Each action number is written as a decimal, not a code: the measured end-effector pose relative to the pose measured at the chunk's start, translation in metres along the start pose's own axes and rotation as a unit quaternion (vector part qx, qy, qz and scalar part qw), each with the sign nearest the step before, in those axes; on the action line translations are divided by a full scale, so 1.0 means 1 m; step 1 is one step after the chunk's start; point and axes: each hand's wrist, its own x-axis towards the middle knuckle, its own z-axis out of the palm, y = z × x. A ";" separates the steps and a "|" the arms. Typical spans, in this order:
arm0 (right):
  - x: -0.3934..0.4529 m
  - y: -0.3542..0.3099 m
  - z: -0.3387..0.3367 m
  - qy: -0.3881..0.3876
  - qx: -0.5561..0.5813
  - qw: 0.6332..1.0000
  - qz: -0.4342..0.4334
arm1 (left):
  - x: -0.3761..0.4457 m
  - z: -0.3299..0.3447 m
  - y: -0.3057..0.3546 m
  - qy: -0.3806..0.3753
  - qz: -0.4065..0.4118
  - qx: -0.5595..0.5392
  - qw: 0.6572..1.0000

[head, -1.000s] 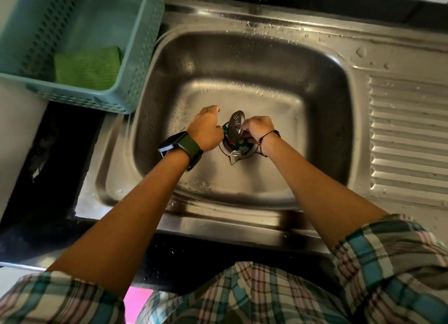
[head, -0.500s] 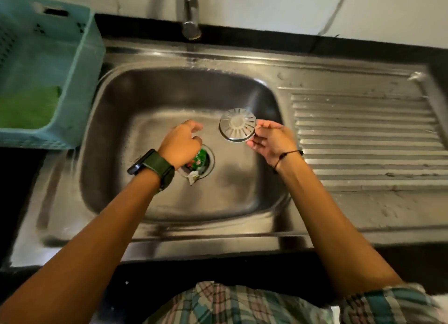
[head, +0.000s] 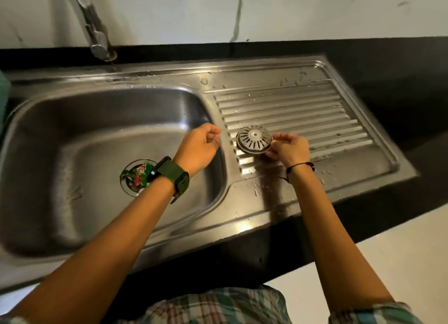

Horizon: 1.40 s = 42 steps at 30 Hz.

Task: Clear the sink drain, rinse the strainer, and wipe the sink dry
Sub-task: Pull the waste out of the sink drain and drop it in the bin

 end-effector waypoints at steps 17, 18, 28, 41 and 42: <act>-0.070 -0.006 0.190 -0.258 -0.440 0.785 -0.350 | -0.091 -0.135 -0.087 0.240 -0.158 0.171 0.942; -0.073 0.000 0.210 -0.302 -0.450 0.769 -0.339 | -0.096 -0.136 -0.092 0.252 -0.176 0.150 0.940; -0.072 0.071 0.293 -0.426 -0.606 0.587 -0.326 | -0.092 -0.129 -0.108 0.282 -0.229 -0.100 0.926; -0.042 0.028 0.294 -0.379 -0.174 0.896 -0.156 | -0.054 -0.138 -0.106 0.234 -0.316 -0.263 0.881; -0.045 0.020 0.289 -0.399 -0.141 0.892 -0.162 | -0.048 -0.137 -0.105 0.219 -0.322 -0.285 0.876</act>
